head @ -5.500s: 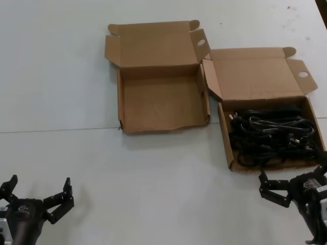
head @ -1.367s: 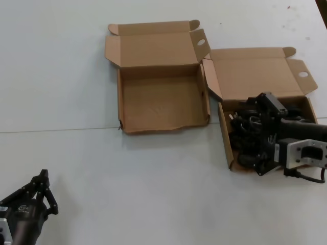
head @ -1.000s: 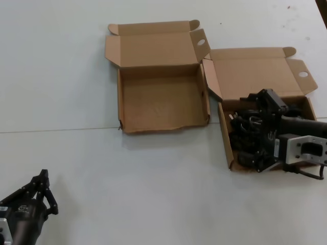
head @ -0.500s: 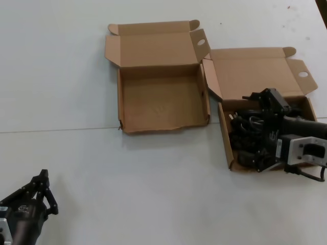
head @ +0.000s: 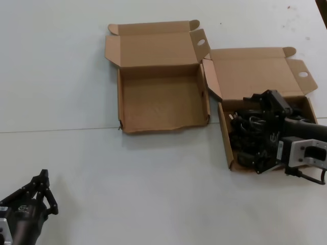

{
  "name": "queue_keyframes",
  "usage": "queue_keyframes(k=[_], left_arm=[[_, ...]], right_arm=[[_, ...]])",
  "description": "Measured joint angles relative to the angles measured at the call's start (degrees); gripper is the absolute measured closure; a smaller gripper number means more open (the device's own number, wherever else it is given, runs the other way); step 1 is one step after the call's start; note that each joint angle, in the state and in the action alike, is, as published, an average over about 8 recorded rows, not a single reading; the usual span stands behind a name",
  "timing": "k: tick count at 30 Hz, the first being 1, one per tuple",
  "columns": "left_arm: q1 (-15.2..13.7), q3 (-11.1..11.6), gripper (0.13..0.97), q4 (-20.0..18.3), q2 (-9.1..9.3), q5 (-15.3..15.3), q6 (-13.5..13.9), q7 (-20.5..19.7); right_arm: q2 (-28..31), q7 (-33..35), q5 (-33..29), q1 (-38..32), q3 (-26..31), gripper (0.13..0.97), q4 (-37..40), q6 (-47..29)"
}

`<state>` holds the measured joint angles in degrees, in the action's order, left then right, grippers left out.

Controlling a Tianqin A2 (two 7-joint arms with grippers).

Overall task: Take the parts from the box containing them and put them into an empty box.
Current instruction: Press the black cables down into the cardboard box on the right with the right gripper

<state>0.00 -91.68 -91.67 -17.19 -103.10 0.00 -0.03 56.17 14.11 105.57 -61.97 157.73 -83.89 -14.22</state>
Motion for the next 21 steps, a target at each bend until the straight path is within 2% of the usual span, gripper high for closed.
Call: queue_keyframes(k=[21], left_arm=[[0.0, 0.0, 0.941, 0.0, 0.0, 0.0, 0.0, 0.0]], right_arm=[[0.87, 0.0, -0.51, -0.96, 0.0, 0.129, -1.37, -0.65]])
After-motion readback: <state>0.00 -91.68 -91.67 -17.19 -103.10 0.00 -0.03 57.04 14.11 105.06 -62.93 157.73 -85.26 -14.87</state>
